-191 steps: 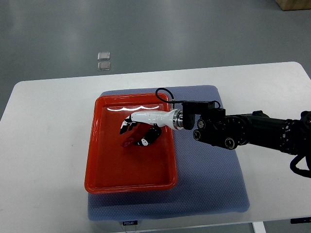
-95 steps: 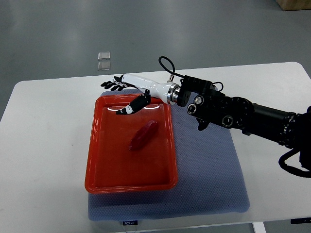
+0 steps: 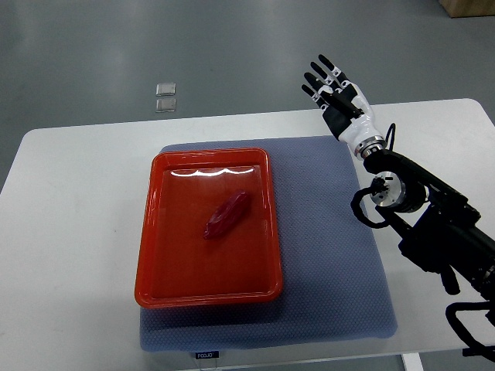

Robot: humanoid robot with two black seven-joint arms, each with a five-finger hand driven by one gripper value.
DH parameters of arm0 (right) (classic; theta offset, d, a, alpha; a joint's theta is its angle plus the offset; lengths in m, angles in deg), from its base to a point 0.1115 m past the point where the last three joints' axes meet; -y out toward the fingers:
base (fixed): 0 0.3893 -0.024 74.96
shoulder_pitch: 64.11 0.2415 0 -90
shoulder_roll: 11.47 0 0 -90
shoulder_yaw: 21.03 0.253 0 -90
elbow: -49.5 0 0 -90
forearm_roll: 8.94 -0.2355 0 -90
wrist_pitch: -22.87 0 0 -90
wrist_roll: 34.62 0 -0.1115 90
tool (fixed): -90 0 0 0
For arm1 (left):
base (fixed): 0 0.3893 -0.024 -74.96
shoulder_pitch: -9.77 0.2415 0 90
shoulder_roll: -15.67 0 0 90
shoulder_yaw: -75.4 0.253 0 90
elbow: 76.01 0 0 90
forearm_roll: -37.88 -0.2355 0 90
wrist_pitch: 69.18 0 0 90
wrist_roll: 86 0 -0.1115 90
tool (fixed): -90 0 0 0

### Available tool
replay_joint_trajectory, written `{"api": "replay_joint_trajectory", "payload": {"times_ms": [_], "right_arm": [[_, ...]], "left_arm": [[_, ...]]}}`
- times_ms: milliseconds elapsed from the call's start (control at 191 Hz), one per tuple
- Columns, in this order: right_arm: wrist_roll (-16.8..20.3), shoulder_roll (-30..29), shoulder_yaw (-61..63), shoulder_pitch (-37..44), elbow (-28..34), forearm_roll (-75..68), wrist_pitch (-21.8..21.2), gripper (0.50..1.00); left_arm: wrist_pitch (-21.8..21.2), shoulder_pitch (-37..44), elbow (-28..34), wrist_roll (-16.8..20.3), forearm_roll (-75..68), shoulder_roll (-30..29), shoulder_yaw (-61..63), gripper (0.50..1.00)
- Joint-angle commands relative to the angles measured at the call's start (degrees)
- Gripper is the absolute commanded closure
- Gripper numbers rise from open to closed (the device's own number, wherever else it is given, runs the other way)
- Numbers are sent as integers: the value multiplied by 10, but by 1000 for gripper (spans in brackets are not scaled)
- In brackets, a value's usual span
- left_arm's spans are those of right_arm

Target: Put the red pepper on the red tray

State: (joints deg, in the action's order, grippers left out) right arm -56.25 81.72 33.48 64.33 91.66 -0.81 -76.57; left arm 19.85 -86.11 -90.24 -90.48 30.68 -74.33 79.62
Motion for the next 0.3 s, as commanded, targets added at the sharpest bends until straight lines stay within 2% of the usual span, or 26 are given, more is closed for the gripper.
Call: {"api": "replay_joint_trajectory", "payload": {"times_ms": [0, 94, 293], "right_arm": [[0, 0, 17, -27, -1, -50, -36, 583], [0, 0, 19, -35, -1, -57, -56, 581], [0, 0, 19, -35, -1, -57, -61, 581]], "left_arm": [[0, 0, 1, 0, 0, 0, 0, 500], [0, 0, 1, 0, 0, 0, 0, 500], [0, 0, 0, 0, -1, 0, 0, 500]]}}
